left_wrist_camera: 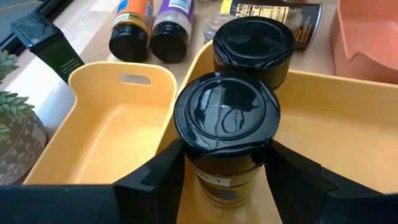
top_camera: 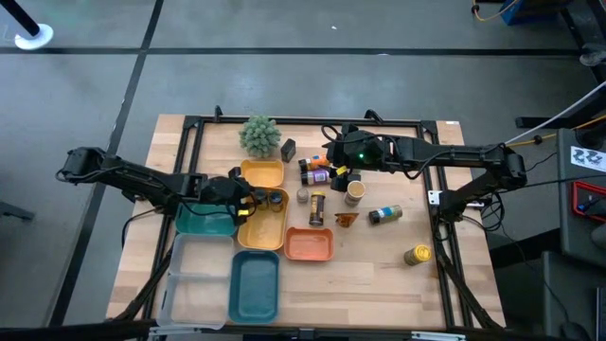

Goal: Sort spices by type
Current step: Put the black seasoning bottle into the bottom yellow bin

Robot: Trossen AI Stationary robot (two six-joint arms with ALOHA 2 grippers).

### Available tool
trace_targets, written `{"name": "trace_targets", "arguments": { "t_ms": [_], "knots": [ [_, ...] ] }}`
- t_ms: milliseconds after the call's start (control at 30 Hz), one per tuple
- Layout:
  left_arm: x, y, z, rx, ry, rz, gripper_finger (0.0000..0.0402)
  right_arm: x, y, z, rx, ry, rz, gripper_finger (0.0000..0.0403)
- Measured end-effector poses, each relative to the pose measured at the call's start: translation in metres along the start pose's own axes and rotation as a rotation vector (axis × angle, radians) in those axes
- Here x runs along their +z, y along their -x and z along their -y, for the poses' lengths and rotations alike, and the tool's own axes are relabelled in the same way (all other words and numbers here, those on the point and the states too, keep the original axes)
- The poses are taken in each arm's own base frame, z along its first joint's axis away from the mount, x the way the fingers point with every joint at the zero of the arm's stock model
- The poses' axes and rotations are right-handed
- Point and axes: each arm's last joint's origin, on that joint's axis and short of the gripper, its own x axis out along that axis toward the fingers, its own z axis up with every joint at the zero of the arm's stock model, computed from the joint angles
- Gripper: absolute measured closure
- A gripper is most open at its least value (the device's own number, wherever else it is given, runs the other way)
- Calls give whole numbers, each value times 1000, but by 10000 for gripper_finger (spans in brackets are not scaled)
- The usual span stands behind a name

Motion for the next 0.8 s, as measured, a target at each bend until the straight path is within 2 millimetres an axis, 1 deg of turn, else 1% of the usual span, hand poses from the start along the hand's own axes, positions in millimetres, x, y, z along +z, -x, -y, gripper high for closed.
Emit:
{"name": "trace_targets", "arguments": {
  "t_ms": [67, 133, 333, 400, 500, 800],
  "knots": [
    [0, 0, 0, 1, 23, 0, 213, 0, 0, 0, 0, 0, 0, 136],
    [0, 0, 0, 2, 48, 0, 203, 0, 0, 0, 0, 0, 0, 136],
    [0, 0, 0, 1, 66, 1, 152, 0, 0, 0, 0, 0, 0, 136],
    [0, 0, 0, 1, 67, 1, 141, 0, 0, 0, 0, 0, 0, 136],
    [0, 0, 0, 1, 67, 1, 134, 0, 0, 0, 0, 0, 0, 136],
    [1, 2, 0, -14, 69, 6, 133, 0, 0, 1, -3, -2, -1, 136]
  ]
}}
